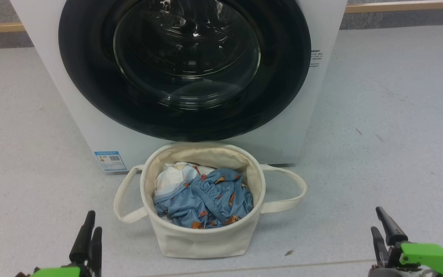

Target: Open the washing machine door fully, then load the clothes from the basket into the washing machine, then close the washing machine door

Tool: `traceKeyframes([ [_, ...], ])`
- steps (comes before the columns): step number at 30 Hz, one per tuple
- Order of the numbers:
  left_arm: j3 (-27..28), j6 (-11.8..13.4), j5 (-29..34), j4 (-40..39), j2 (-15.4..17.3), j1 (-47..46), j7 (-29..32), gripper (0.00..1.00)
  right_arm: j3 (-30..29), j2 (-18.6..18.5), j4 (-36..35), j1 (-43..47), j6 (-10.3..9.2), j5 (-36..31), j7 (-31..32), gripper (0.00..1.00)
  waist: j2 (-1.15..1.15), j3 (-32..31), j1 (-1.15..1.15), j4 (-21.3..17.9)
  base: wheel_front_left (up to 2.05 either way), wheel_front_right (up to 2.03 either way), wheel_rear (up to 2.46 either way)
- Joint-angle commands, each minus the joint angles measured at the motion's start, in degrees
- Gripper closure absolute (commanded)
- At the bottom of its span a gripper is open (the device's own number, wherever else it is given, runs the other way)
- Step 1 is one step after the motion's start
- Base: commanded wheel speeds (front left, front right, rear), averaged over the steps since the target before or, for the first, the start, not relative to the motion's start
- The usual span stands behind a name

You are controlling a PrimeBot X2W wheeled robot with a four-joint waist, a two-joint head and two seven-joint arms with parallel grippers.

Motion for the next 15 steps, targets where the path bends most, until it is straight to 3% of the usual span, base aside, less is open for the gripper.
traceKeyframes([
  [1, 0.44, 0.00, 0.15, -1.74, 0.48, -3.05, -0.28, 0.00, -0.94, -0.49, -1.42, -3.07, 0.00, -0.76, -0.33, 0.00, 0.00, -0.05, 0.01, 0.11, 0.00, 0.00, 0.00],
  [15, -0.33, -0.23, 3.36, -1.28, 2.22, -5.12, -1.66, 0.00, -1.82, 0.39, -1.83, -5.02, 0.00, -3.26, -0.43, 0.00, 0.00, -0.10, -0.03, 0.62, 0.00, 0.00, 0.00],
])
